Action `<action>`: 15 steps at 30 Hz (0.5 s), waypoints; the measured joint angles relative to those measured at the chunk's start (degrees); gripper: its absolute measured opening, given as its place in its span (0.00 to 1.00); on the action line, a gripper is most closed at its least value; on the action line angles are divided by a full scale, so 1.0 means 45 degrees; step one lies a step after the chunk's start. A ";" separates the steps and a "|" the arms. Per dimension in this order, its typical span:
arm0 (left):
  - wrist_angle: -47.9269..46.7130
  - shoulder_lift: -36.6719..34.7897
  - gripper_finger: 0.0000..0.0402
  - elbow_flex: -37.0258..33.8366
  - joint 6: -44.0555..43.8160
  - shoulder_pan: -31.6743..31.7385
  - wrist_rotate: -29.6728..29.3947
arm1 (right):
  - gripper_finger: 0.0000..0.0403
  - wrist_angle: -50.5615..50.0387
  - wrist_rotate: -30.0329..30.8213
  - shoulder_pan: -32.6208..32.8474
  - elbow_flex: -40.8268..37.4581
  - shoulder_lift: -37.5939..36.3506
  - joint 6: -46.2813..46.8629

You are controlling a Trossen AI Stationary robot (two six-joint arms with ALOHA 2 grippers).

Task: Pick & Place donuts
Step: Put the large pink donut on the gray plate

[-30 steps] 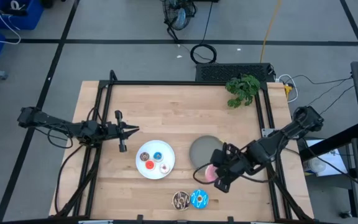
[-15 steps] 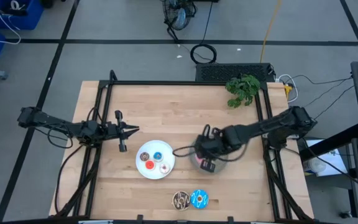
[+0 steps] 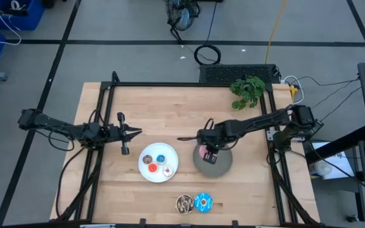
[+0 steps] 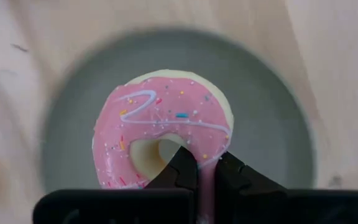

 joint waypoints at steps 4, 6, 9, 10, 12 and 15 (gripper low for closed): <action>0.0045 0.0000 0.09 0.0000 0.0030 0.0000 -0.0005 | 0.02 0.0829 -0.0060 -0.0460 -0.0937 -0.0002 0.0401; 0.0076 0.0000 0.09 0.0000 0.0066 0.0000 -0.0010 | 0.02 0.1198 -0.0057 -0.0630 -0.1250 -0.0026 0.0418; 0.0079 0.0000 0.09 0.0000 0.0088 0.0000 -0.0015 | 0.02 0.1328 0.0086 -0.0798 -0.1502 -0.0011 0.0558; 0.0083 0.0000 0.09 0.0000 0.0091 0.0000 -0.0015 | 0.02 0.1396 0.0184 -0.0819 -0.1529 -0.0011 0.0593; 0.0083 0.0000 0.09 0.0000 0.0087 0.0000 -0.0010 | 0.02 0.1616 0.0216 -0.0841 -0.1602 -0.0011 0.0659; 0.0083 0.0000 0.09 0.0000 0.0087 0.0000 -0.0015 | 0.02 0.1828 0.0191 -0.0823 -0.1698 -0.0011 0.0660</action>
